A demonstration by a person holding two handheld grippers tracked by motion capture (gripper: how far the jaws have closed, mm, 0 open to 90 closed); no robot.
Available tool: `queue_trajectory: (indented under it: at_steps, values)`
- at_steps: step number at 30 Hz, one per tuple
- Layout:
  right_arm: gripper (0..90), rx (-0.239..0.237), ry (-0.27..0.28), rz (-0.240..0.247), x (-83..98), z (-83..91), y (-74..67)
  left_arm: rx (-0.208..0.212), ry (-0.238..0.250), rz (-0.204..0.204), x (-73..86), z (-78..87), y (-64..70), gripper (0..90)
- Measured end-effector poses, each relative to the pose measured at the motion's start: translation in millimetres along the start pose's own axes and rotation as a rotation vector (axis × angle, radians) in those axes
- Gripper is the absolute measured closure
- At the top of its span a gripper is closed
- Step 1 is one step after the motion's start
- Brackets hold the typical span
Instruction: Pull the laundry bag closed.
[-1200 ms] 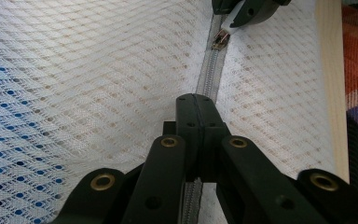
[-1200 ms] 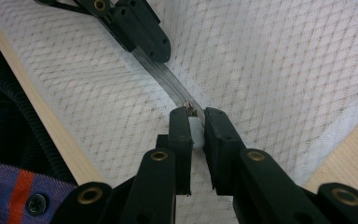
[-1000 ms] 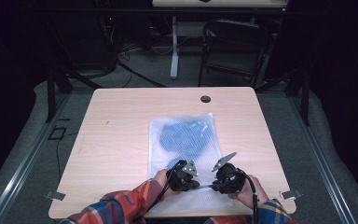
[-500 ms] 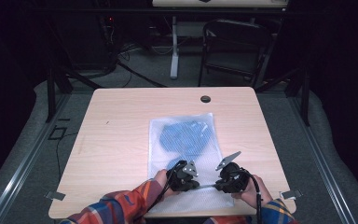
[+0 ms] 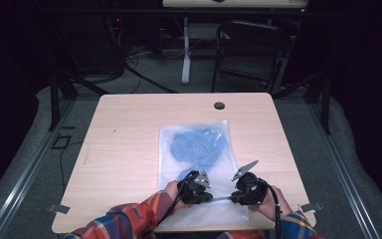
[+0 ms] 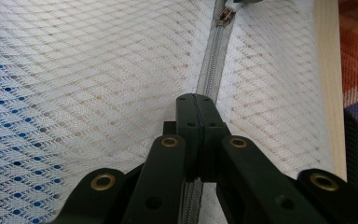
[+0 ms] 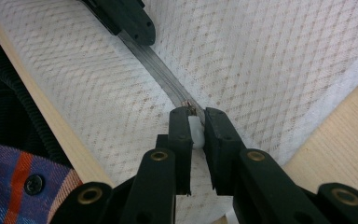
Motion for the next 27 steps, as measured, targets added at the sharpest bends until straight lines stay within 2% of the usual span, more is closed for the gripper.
queue_trajectory:
  at_steps: [7, 9, 11, 14, 15, 20, 23, 24, 27]
  values:
    - [81.8, -0.002, -0.01, 0.013, 0.7, 2.8, 1.2, 0.001, -0.002, -0.003, -0.2, -0.2, 0.3, 90.0]
    - [81.8, 0.011, -0.022, 0.001, 2.3, 3.1, 1.6, 0.002, -0.003, -0.004, -0.3, -0.2, 0.3, 90.0]
    - [81.8, -0.011, -0.011, -0.013, 3.6, 3.8, 1.3, 0.004, -0.004, -0.005, -0.3, -0.2, 0.4, 90.0]
    - [81.8, 0.011, -0.017, -0.012, 4.1, 5.1, 1.7, 0.005, -0.004, -0.007, -0.4, -0.1, 0.3, 90.0]
    - [81.8, -0.004, -0.011, -0.027, 4.6, 5.4, 2.4, 0.005, -0.005, -0.007, -0.4, -0.2, 0.5, 90.0]
    - [81.7, -0.009, -0.017, -0.032, 5.3, 5.2, 4.3, 0.005, -0.004, -0.008, -0.4, -0.2, 0.1, 90.0]
    - [81.7, -0.002, -0.026, -0.013, 6.1, 6.2, 6.5, 0.004, -0.007, -0.006, -0.2, 0.4, -0.2, 90.0]
    - [81.7, -0.012, -0.018, -0.035, 7.0, 7.2, 7.5, 0.005, -0.009, -0.004, -0.1, 0.5, -0.2, 90.0]
    - [81.7, -0.007, -0.02, -0.041, 9.5, 9.1, 10.0, 0.006, -0.006, -0.005, -0.2, 0.3, -0.5, 90.0]
Point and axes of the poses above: each handheld gripper's, and its own axes: z roughly backward along the jaws, x roughly out of its underside, y roughly to its right, the point moved 1 cm from there along -z, roughly forward along the jaws, and after that the axes turned 8 degrees about y, right-handed, at the moved point
